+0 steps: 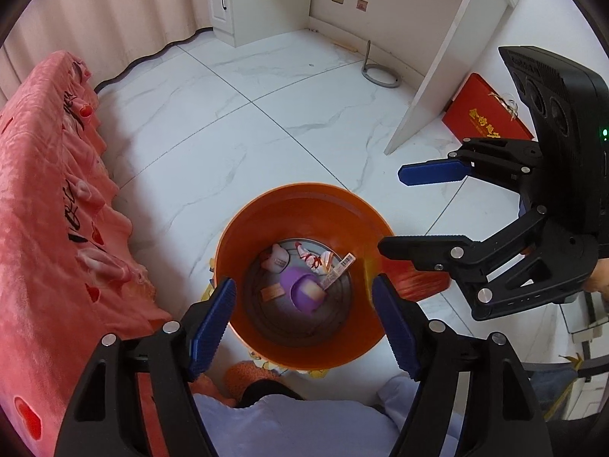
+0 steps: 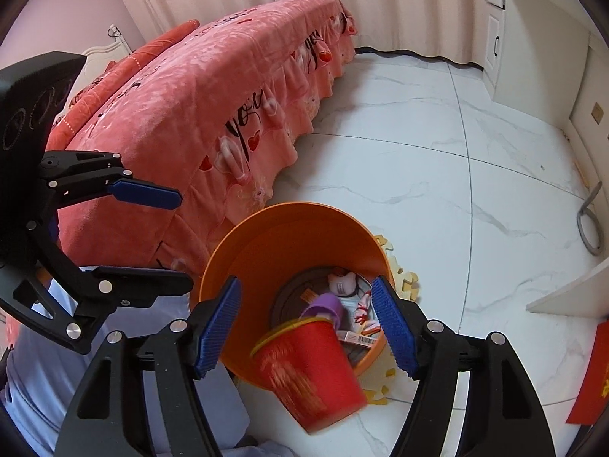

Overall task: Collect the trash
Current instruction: 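Open both tools to drop the cups into the bin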

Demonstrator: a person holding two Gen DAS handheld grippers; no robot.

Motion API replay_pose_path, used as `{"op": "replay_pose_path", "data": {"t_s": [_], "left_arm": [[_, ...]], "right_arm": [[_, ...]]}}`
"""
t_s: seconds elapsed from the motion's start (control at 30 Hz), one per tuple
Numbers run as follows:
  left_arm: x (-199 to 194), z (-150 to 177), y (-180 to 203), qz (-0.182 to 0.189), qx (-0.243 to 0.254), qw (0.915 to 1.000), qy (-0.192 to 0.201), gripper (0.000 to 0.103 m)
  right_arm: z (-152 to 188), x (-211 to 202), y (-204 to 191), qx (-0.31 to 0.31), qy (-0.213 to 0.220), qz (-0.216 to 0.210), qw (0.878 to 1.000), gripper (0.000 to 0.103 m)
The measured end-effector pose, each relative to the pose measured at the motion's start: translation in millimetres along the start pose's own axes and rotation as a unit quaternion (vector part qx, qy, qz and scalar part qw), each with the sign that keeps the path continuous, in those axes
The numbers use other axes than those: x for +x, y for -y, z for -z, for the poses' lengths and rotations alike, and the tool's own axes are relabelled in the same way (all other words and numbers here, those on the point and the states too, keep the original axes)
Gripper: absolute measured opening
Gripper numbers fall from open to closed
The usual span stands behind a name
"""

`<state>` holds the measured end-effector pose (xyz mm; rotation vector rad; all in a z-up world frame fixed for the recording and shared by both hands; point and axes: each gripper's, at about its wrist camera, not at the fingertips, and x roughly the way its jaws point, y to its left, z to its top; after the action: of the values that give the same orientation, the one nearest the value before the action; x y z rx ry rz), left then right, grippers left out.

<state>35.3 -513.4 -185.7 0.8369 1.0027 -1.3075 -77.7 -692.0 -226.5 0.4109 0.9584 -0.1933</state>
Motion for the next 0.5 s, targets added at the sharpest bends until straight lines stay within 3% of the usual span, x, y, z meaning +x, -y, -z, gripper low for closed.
{"op": "replay_pose_path", "data": {"t_s": [0.5], "left_arm": [[-35.9,19.3,0.2,-0.015,-0.008,0.9996,0.021,0.074]], "right_arm": [[-9.3,-31.3,-33.4,-0.028,0.024,-0.008,0.999,0.071]]}}
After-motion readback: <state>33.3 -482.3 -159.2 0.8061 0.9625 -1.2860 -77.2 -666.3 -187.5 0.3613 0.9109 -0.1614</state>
